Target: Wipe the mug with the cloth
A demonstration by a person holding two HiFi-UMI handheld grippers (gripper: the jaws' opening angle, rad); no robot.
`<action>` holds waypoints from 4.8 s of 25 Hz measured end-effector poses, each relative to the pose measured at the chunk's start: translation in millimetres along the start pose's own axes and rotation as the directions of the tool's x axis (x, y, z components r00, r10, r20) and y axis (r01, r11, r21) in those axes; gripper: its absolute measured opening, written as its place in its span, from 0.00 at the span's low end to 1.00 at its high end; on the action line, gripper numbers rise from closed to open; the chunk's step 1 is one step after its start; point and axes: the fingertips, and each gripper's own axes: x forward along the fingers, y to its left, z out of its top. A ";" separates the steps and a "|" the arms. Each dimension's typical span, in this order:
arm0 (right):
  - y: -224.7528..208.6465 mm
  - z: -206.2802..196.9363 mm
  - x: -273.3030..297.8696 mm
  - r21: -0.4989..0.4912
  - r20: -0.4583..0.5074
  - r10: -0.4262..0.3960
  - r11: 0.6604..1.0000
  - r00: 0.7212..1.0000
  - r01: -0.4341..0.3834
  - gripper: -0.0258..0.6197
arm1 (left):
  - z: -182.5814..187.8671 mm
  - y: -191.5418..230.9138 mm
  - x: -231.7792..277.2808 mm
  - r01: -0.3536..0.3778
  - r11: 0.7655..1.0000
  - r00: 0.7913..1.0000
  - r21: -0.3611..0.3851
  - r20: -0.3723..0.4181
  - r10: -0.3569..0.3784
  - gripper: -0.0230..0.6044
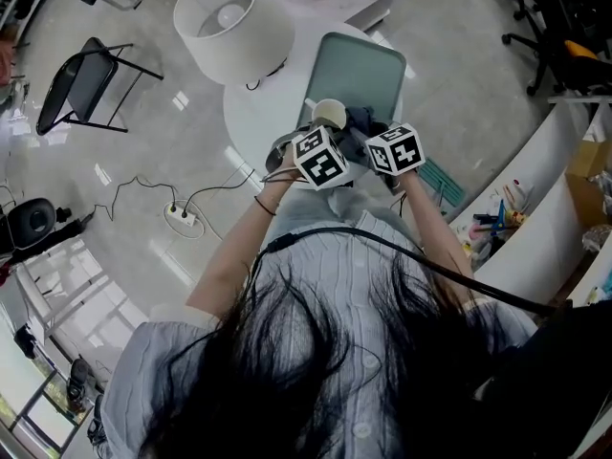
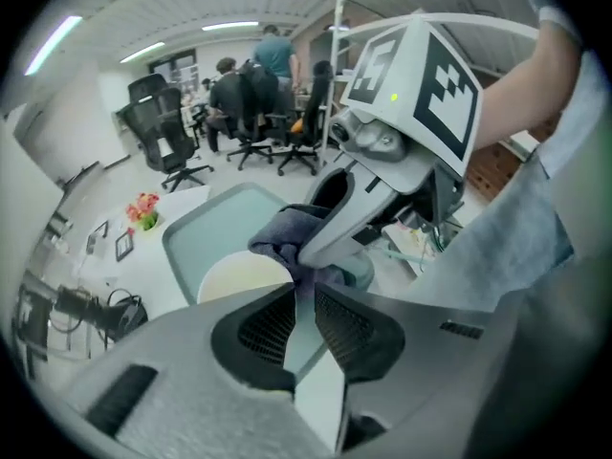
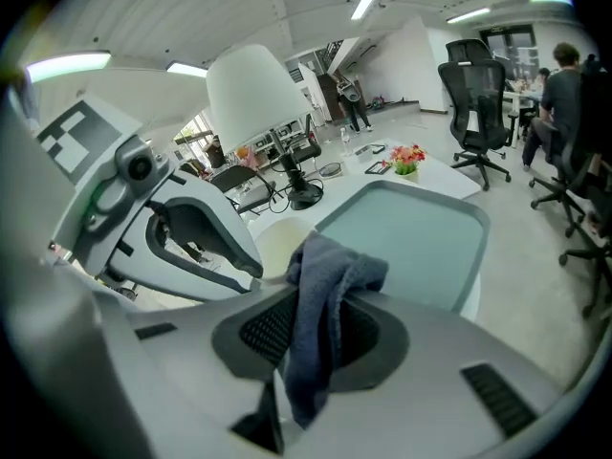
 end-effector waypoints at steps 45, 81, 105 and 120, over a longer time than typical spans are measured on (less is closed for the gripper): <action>-9.5 -3.6 -7.2 -0.165 -0.059 0.026 0.986 0.998 -0.035 0.18 | -35.5 2.7 13.1 0.365 0.681 0.921 0.635 -0.355 -0.163 0.10; -17.3 22.3 2.3 -0.337 -0.097 0.072 0.936 0.993 -0.101 0.18 | 8.1 15.8 27.9 -0.176 0.951 0.984 -0.252 -0.071 0.164 0.19; -18.2 17.8 -0.5 -0.377 -0.117 0.052 0.921 0.992 -0.093 0.18 | -29.1 6.3 27.5 0.197 0.815 0.962 0.546 -0.270 -0.052 0.11; -21.1 13.7 -14.2 -0.297 -0.102 0.044 0.952 0.994 -0.072 0.18 | -40.0 21.1 25.3 0.209 0.731 0.951 0.650 -0.309 0.003 0.11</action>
